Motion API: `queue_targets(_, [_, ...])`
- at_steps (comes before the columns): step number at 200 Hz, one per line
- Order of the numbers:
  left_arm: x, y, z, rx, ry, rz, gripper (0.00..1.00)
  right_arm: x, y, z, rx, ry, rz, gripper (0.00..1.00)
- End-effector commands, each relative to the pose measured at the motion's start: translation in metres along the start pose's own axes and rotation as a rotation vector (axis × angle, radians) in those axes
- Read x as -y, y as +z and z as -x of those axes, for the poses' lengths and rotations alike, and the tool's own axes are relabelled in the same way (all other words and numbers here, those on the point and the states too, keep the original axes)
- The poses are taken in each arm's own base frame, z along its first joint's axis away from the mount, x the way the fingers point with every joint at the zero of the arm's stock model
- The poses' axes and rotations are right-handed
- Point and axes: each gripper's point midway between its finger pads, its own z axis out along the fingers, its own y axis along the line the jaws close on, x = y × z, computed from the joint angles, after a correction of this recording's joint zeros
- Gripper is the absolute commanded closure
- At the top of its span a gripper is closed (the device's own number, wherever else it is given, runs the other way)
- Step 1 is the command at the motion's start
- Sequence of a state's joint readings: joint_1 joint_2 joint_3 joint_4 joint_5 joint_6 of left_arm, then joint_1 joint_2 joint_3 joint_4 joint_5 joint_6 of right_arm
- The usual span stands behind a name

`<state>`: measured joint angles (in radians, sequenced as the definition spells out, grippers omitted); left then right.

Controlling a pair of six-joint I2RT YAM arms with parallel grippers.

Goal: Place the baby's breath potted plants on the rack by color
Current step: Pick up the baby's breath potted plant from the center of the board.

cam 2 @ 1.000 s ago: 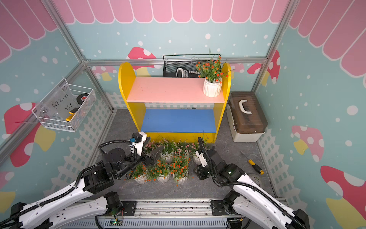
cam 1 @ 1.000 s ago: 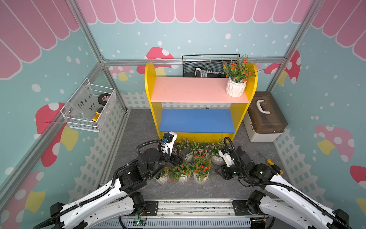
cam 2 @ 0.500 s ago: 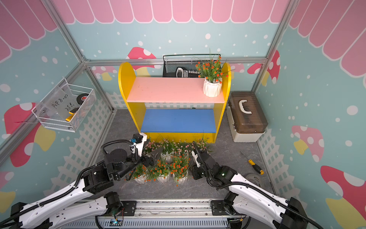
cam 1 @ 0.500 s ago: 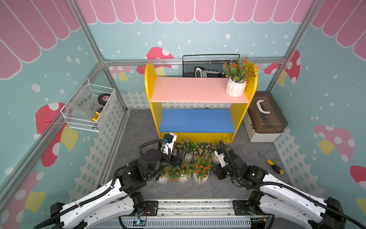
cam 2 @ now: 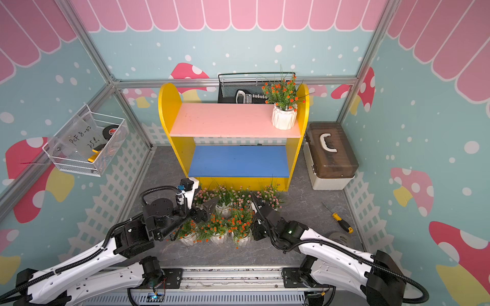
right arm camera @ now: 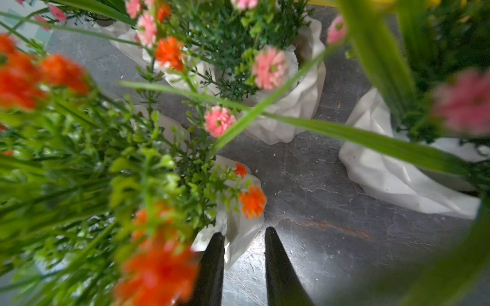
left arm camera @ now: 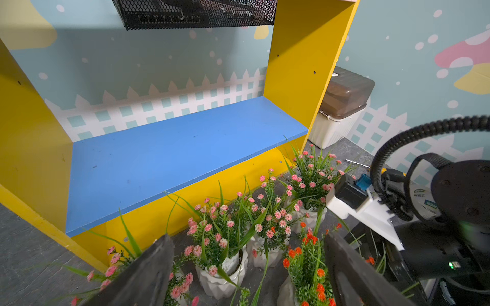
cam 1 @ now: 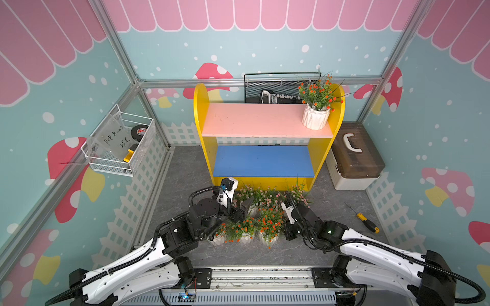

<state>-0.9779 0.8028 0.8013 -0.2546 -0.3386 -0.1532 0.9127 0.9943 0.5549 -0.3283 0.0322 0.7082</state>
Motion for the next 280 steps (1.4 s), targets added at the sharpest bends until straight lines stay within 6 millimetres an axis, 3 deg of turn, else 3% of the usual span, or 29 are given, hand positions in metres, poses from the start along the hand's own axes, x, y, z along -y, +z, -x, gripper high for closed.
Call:
queue_targets(1, [0.000, -0.003, 0.004, 0.004, 0.002, 0.005, 0.13, 0.000, 0.003, 0.005, 0.023, 0.018, -0.019, 0.75])
queue_targets(62, [-0.001, -0.004, 0.005, 0.006, 0.011, 0.010, 0.13, -0.004, 0.013, 0.004, 0.006, 0.007, -0.032, 0.76])
queue_targets(202, [0.000, -0.004, 0.004, 0.003, 0.005, -0.001, 0.13, 0.011, 0.033, -0.012, -0.071, 0.016, -0.153, 0.83])
queue_targets(280, [0.005, -0.002, 0.007, 0.022, 0.013, -0.023, 0.12, 0.007, 0.010, 0.009, -0.037, -0.067, -0.164, 0.95])
